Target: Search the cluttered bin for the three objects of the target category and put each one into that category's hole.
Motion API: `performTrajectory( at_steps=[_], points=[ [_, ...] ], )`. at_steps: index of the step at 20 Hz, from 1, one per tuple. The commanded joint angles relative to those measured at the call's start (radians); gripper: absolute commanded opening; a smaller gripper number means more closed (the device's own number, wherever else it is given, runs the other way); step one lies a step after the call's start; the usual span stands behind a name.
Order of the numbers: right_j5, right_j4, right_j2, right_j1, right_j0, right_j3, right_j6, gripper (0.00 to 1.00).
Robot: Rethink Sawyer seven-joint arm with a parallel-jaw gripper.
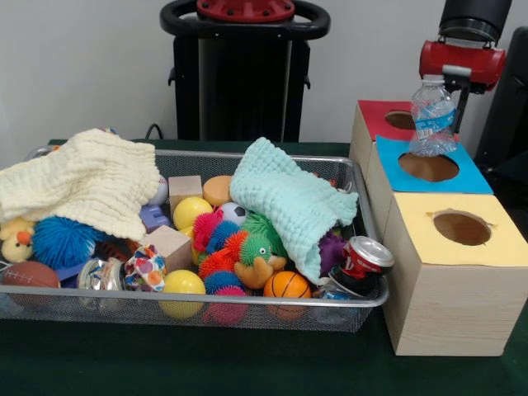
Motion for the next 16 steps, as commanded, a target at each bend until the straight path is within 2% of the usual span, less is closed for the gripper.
performTrajectory(
  at_steps=[1, 11, 16],
  points=[
    [0.152, -0.076, 0.081, -0.066, -0.066, 0.0, 0.053, 0.0],
    [0.175, -0.049, 0.058, -0.018, -0.043, -0.048, 0.076, 0.0],
    [0.17, -0.059, 0.068, -0.01, -0.066, -0.064, 0.069, 0.0]
  ],
)
